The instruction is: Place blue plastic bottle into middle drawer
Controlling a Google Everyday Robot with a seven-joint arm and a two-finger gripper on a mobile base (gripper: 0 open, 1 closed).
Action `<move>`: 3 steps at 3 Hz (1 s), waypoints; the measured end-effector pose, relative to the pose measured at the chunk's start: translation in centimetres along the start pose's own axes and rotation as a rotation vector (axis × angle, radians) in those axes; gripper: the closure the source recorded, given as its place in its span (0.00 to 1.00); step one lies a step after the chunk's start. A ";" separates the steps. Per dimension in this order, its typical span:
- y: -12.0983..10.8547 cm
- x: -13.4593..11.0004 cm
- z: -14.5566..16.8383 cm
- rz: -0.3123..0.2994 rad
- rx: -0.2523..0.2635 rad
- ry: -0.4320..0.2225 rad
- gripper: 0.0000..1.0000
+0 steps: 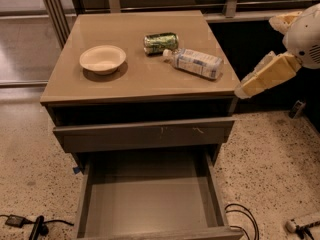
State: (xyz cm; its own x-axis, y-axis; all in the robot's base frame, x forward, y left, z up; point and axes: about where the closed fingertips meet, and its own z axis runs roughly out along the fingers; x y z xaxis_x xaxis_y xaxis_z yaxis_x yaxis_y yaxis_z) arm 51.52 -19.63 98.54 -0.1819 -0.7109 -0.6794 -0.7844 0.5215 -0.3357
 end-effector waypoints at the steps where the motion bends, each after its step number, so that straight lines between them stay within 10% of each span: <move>1: -0.9 -0.9 2.3 -0.052 -0.015 -0.002 0.00; 3: -4.1 -1.2 10.7 -0.152 -0.080 0.060 0.00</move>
Offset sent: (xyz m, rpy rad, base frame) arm 0.1103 0.0396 -0.0452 -0.1472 -0.0174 0.1560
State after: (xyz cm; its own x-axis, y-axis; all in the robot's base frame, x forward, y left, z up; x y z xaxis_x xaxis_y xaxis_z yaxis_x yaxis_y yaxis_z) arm 61.30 -15.92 93.79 -0.0909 -0.8070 -0.5835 -0.8496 0.3686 -0.3773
